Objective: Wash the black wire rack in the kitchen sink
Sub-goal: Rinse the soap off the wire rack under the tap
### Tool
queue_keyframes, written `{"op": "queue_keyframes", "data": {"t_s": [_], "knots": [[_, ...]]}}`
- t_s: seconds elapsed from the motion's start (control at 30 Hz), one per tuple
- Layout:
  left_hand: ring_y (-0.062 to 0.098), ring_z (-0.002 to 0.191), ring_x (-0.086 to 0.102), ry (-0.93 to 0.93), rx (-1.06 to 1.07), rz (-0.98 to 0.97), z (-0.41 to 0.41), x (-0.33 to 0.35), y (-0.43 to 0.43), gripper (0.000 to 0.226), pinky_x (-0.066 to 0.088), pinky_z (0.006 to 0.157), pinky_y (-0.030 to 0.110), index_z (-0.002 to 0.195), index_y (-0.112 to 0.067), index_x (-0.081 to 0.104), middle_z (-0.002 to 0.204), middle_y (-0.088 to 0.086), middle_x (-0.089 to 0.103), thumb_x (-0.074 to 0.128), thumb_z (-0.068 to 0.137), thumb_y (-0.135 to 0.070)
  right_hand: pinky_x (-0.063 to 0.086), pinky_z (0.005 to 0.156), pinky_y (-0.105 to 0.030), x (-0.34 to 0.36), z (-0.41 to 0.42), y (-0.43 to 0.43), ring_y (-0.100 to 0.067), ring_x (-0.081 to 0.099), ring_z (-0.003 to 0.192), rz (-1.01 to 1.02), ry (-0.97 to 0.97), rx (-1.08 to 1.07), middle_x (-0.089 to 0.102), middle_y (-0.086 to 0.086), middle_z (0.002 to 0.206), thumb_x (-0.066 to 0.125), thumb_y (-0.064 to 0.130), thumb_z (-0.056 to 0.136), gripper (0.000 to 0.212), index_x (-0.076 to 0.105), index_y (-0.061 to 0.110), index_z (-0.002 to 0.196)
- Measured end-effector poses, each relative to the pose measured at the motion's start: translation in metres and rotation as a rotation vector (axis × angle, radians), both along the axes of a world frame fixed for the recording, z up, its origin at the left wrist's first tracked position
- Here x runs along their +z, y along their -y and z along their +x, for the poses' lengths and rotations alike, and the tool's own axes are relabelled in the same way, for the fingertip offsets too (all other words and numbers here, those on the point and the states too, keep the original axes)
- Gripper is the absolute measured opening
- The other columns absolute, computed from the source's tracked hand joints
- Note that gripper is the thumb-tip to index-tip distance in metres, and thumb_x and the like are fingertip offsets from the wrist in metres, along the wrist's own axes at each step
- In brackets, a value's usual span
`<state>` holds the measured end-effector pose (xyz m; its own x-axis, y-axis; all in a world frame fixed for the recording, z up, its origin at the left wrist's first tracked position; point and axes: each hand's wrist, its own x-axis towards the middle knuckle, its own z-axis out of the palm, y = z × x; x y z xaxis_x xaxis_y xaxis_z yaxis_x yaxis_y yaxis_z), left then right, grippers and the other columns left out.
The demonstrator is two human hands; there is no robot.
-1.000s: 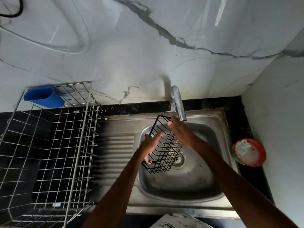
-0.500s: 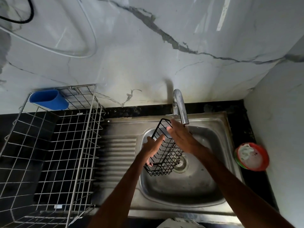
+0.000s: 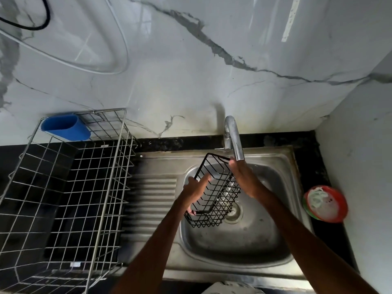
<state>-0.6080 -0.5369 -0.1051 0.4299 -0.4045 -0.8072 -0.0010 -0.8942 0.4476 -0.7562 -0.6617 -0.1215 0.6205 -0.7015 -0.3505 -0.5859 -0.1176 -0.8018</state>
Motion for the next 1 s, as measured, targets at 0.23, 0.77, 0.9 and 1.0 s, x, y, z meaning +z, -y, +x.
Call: {"op": "queue_keyframes", "data": {"t_s": [0.23, 0.77, 0.9, 1.0], "knots": [[0.024, 0.078, 0.061, 0.016, -0.073, -0.085, 0.006, -0.017, 0.001, 0.117, 0.057, 0.083, 0.044, 0.141, 0.004, 0.040, 0.114, 0.031, 0.064, 0.047, 0.070, -0.089, 0.017, 0.123, -0.055, 0.018, 0.013, -0.003, -0.028, 0.034, 0.146, 0.024, -0.012, 0.187, 0.043, -0.017, 0.153, 0.018, 0.067, 0.101, 0.072, 0.028, 0.021, 0.156], [0.052, 0.136, 0.034, -0.425, 0.498, -0.091, 0.005, -0.009, -0.012, 0.057, 0.047, 0.086, 0.072, 0.130, -0.023, 0.046, 0.157, 0.016, 0.028, 0.049, 0.092, -0.065, 0.013, 0.120, -0.038, 0.000, 0.008, -0.008, -0.026, 0.017, 0.152, 0.656, 0.372, -0.439, 0.017, -0.009, 0.166, 0.033, 0.052, 0.104, 0.068, 0.022, 0.011, 0.157], [0.046, 0.110, 0.049, -0.481, 0.510, -0.116, 0.006, -0.013, -0.016, 0.066, 0.056, 0.065, 0.062, 0.131, -0.016, 0.046, 0.142, 0.018, 0.039, 0.053, 0.088, -0.065, 0.041, 0.091, -0.030, -0.002, 0.008, -0.001, -0.021, 0.054, 0.112, 0.442, 0.289, -0.191, 0.059, -0.010, 0.128, 0.061, 0.031, 0.097, 0.034, 0.058, 0.015, 0.127], [0.044, 0.104, 0.051, -0.539, 0.502, -0.146, 0.006, -0.017, -0.023, 0.067, 0.057, 0.065, 0.065, 0.124, -0.016, 0.046, 0.128, 0.015, 0.040, 0.056, 0.083, -0.068, 0.053, 0.087, -0.045, -0.011, 0.011, 0.003, -0.029, 0.063, 0.097, 0.325, 0.211, -0.098, 0.069, -0.010, 0.101, 0.068, 0.022, 0.092, 0.006, 0.067, 0.018, 0.096]]}}
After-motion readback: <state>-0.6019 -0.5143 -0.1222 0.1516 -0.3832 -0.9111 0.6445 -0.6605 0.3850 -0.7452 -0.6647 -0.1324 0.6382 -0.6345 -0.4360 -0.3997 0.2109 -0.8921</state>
